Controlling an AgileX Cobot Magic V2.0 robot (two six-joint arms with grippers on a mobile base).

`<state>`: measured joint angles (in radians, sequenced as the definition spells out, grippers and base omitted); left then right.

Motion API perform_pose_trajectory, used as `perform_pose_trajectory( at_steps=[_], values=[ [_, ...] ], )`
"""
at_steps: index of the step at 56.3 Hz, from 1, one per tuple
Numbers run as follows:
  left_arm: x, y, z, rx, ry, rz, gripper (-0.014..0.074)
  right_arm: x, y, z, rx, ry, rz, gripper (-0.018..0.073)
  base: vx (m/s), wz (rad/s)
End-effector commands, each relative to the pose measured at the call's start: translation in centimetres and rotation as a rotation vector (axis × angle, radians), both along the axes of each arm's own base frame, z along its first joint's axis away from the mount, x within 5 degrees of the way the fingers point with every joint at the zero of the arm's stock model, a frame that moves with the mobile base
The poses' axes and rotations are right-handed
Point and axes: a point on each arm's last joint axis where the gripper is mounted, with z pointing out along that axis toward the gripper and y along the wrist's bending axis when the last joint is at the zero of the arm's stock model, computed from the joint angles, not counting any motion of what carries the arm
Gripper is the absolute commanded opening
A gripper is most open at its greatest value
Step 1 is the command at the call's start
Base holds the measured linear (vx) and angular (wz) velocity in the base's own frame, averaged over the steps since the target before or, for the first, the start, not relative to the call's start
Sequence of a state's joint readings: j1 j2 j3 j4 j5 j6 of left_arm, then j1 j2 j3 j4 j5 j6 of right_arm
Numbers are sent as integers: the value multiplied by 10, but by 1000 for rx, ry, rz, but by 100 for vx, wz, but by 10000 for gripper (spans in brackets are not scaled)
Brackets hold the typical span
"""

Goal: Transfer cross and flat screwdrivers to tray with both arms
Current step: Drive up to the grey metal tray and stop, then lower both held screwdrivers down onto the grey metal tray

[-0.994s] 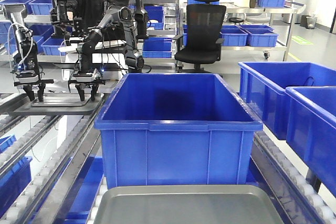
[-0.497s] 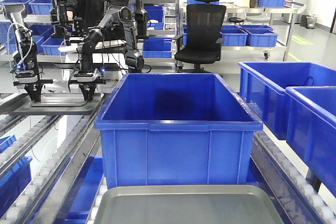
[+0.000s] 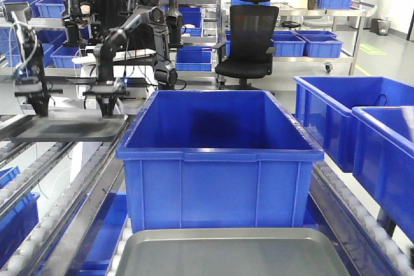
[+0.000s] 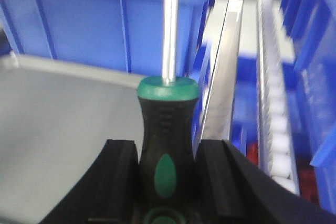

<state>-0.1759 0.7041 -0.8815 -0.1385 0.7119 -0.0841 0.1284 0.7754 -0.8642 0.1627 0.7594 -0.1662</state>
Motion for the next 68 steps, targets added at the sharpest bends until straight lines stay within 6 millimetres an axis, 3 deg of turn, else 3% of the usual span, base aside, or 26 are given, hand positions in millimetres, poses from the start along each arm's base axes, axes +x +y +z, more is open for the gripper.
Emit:
perform_pose_trajectory(
  at_steps=[1,8,15,24,37,52,68],
  values=[
    [20,-10,16,-66,-36,-36,3,27,4,21,12,-22,3,-8,0,0],
    [50,-31,1,-123,62,-133,3,57,13,16,60,91,22,-8,0,0],
    [76,-60,-18,-156,131,-206,3,80,30,-1,71,179,79,-8,0,0],
    [103,-108,-43,-186,228,-299,3,99,64,-24,86,259,141,-8,0,0],
    [131,-162,-58,-196,331,-366,3,117,79,-54,102,390,125,-8,0,0],
    [134,-191,-93,-249,552,-320,3,119,83,-66,116,470,127,-8,0,0],
    [125,-194,-98,-229,634,-336,3,116,84,-67,120,510,133,-8,0,0]
  ],
)
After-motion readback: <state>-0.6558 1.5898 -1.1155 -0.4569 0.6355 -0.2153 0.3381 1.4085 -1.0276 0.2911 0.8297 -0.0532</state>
